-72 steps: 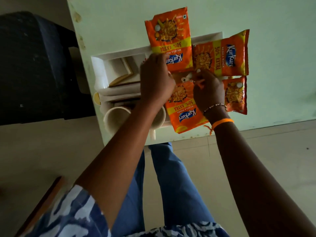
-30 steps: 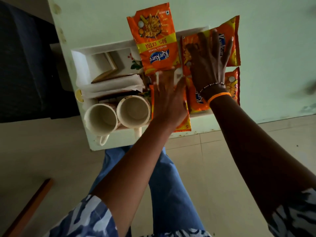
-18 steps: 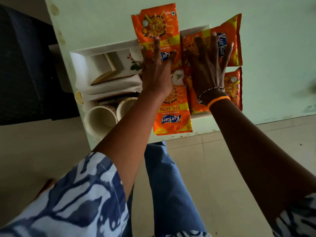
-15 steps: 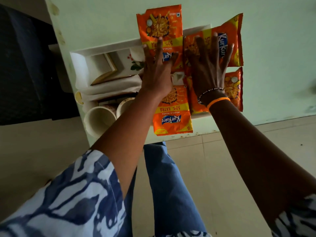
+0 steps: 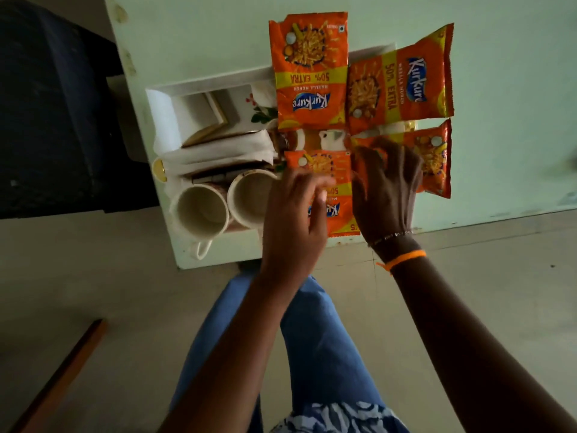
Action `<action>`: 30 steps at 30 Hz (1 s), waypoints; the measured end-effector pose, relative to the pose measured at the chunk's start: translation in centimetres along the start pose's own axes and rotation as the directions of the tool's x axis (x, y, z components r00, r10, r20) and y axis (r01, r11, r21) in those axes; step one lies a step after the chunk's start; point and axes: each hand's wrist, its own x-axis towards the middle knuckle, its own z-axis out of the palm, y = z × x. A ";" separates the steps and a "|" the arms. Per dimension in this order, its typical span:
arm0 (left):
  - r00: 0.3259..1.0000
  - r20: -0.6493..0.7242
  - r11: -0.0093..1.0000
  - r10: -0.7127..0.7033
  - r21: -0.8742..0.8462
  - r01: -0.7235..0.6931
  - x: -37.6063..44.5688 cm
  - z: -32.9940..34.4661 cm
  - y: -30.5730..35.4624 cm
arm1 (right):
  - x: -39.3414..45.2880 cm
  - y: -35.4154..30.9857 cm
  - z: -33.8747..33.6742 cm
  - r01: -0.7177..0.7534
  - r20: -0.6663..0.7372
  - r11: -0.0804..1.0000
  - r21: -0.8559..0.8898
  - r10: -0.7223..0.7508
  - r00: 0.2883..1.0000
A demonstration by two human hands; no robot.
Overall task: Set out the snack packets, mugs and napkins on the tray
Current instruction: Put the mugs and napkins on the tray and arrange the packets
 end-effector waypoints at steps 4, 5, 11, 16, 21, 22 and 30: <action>0.936 -0.008 0.904 -0.352 -0.264 0.337 -8.1 -1.0 -1.9 | -5.0 1.0 0.2 -0.317 -0.132 0.928 0.194 0.345 0.929; 0.860 -0.023 0.825 -0.510 -0.296 0.481 -9.4 -0.9 -2.9 | -5.9 1.6 0.7 -0.396 -0.161 0.863 0.314 0.460 0.873; 0.250 -0.012 0.176 -0.968 -0.741 0.648 -9.8 -2.5 -11.8 | -7.0 4.9 3.4 -0.662 0.211 0.179 0.728 0.860 0.465; 0.517 0.037 0.276 -0.855 -0.812 0.515 -6.1 -5.3 -16.1 | -5.7 6.0 3.3 -0.599 0.339 0.092 0.795 0.752 0.565; 0.691 0.041 0.525 -0.721 -0.618 0.585 -5.8 -6.8 -16.8 | -4.5 5.2 3.0 -0.547 0.396 -0.001 0.837 0.692 0.604; 0.705 0.040 0.556 -0.708 -0.585 0.591 -5.8 -6.9 -16.9 | -4.4 5.1 2.9 -0.544 0.400 -0.012 0.839 0.691 0.602; 0.590 -0.066 0.454 -0.805 -0.710 0.539 -3.9 -6.7 -14.6 | -2.6 4.8 1.4 -0.510 0.479 -0.197 0.837 0.714 0.510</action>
